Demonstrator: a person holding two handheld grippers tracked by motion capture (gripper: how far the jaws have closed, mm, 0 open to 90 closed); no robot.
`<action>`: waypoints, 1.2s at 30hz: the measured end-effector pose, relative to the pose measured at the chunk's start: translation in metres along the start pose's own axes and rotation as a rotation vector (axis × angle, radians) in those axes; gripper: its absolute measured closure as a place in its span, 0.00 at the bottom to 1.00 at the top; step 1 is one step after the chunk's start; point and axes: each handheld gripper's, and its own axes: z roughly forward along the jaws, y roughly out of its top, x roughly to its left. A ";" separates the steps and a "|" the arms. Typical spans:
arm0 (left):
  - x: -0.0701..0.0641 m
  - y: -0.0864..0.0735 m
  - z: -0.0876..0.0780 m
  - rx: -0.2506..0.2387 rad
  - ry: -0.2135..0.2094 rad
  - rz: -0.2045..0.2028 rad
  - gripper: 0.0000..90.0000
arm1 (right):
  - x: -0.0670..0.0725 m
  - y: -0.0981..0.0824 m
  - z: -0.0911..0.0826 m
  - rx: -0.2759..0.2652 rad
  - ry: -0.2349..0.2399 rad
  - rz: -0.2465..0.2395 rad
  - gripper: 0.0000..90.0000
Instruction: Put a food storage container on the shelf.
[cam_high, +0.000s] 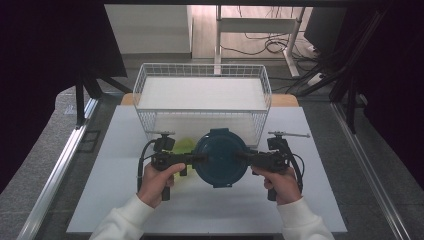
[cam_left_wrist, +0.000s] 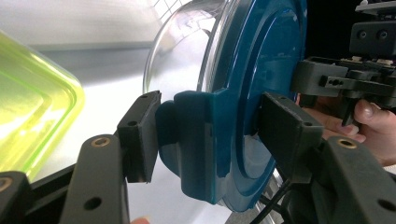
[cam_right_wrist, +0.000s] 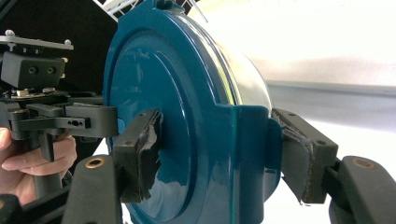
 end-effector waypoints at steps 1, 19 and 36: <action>0.000 0.004 -0.001 -0.006 -0.002 0.002 0.45 | 0.001 0.004 0.000 -0.005 0.002 -0.001 0.39; -0.001 0.034 -0.016 -0.038 -0.013 0.006 0.45 | 0.017 0.041 0.005 -0.040 0.001 -0.030 0.39; -0.008 0.061 -0.032 -0.062 0.003 0.028 0.45 | 0.028 0.066 0.008 -0.064 0.019 -0.045 0.39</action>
